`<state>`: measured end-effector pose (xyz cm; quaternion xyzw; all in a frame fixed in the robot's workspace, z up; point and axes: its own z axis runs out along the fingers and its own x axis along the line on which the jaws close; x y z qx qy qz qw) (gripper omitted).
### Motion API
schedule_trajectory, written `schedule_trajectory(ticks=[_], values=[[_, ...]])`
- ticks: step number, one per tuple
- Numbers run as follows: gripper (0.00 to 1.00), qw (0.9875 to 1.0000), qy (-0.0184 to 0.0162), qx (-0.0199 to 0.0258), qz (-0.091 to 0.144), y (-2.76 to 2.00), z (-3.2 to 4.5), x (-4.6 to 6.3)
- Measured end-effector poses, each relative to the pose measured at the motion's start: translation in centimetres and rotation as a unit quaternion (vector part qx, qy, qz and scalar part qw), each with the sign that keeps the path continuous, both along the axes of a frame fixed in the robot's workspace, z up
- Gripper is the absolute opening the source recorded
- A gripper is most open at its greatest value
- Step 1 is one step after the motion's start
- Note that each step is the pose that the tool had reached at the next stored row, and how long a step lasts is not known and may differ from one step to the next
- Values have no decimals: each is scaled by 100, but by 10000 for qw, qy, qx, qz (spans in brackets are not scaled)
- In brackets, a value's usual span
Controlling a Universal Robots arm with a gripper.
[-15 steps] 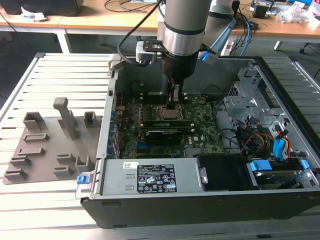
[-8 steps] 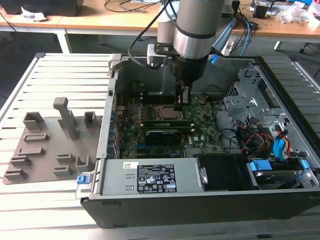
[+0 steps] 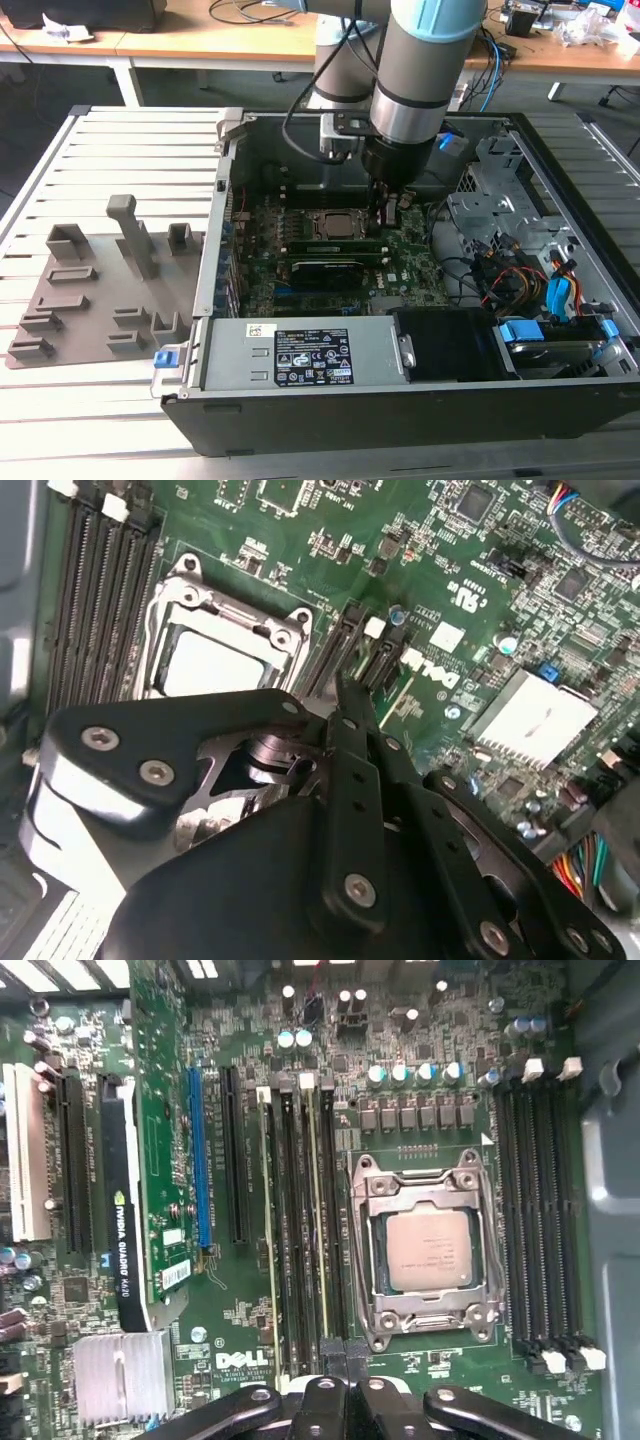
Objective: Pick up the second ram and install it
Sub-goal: 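Press down the second ram until it locks into place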
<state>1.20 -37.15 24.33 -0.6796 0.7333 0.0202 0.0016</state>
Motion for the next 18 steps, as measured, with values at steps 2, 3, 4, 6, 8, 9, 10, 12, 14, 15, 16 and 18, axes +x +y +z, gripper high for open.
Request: schedule_trajectory(ticks=[2, 3, 4, 6, 8, 9, 10, 12, 14, 15, 16, 18], values=[[11, 10000, 0, 0, 0, -1, -69, 14], [11, 10000, 1, 1, 1, -1, -149, 27], [11, 10000, -11, 0, 0, -1, -75, 15], [11, 10000, -36, 2, 2, -2, -75, -58], [11, 10000, -56, 1, 0, -7, -73, -230], [11, 10000, -60, 1, 1, -8, -74, -284], [11, 10000, -63, 0, 1, -9, -73, -327], [11, 10000, -72, 0, 0, -9, -75, -468], [11, 10000, -78, 1, 1, -9, -77, -561], [11, 10000, -80, 0, 0, -9, -78, -606], [11, 10000, -85, 0, 1, -9, -81, -679], [11, 10000, -96, 0, 0, -9, -96, -830]])
